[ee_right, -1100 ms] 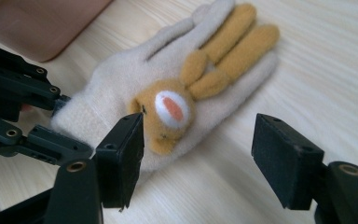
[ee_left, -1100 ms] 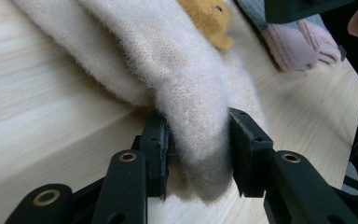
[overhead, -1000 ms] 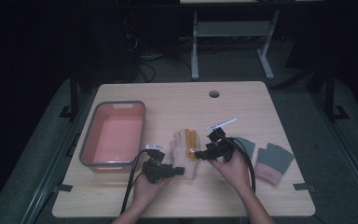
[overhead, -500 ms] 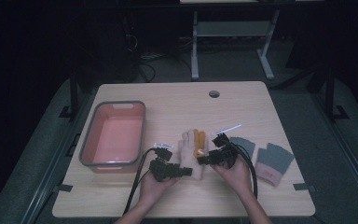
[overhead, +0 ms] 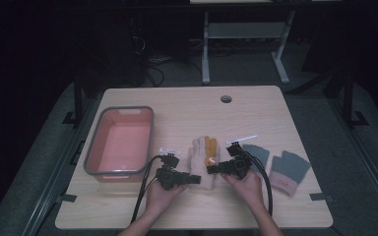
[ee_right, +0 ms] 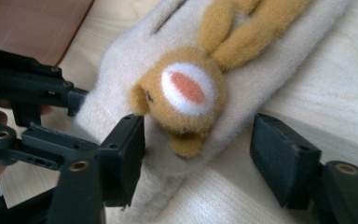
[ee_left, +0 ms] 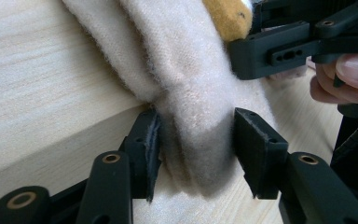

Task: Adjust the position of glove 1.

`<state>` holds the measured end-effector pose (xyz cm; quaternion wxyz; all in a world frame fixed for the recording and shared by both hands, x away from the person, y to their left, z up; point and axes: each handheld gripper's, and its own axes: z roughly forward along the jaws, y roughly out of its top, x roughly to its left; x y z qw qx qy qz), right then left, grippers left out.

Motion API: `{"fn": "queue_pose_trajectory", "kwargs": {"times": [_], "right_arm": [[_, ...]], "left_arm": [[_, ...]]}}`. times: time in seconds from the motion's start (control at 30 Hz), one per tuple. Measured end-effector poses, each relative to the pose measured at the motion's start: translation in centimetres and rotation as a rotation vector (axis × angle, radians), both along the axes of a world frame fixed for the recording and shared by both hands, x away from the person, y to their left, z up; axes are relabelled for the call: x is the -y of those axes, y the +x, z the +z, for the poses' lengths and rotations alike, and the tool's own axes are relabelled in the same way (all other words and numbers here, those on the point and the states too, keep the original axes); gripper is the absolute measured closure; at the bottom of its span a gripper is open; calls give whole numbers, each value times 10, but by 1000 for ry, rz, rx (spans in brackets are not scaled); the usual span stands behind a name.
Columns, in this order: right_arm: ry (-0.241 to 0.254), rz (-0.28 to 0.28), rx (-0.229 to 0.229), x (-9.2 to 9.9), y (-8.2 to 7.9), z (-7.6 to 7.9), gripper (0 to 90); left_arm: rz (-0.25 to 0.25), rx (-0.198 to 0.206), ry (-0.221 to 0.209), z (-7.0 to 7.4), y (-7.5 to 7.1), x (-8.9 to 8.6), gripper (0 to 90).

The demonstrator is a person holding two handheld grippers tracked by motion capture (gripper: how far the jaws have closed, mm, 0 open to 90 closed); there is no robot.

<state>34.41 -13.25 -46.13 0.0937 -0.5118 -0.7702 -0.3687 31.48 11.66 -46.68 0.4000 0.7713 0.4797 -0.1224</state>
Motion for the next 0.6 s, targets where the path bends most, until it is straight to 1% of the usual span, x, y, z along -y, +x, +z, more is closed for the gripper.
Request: {"fn": "queue_pose_trajectory", "kwargs": {"times": [0.07, 0.1, 0.17, 0.2, 0.23, 0.3, 0.33, 0.37, 0.4, 0.47, 0.57, 0.6], "right_arm": [[2, -25, -11, 0, -1, 0, 403], [0, -38, -14, -3, -3, 0, 444], [-1, -43, -16, -4, -3, 0, 462], [-3, -47, -13, -5, -4, -1, 479], [-13, -57, -6, -9, -6, -1, 517], [-13, -61, -3, -10, -7, -1, 534], [-11, -68, 2, -13, -8, -2, 574], [-11, -68, 2, -13, -8, -2, 574], [-7, -72, 2, -13, -8, -3, 588], [18, -83, -2, -13, -9, -5, 622], [30, -86, -12, -13, -9, -6, 658], [30, -86, -12, -13, -9, -6, 658]], "left_arm": [[-6, 5, 6, 0, 0, 1, 546], [-9, 5, 6, 0, 0, 1, 560], [-11, 6, 6, 0, 0, 2, 572], [-15, 6, 6, 0, 1, 2, 572], [-17, 8, 6, 0, 1, 2, 588], [-28, 10, 11, 0, 1, 2, 593], [-27, 9, 9, 0, 1, 2, 605], [-27, 8, 8, 0, 2, 2, 605], [-24, 2, 6, 0, 2, 2, 609], [-23, 2, 3, 0, 2, 3, 615], [-29, 0, 13, 1, 3, 4, 629], [-29, 0, 13, 1, 3, 4, 632]]}}
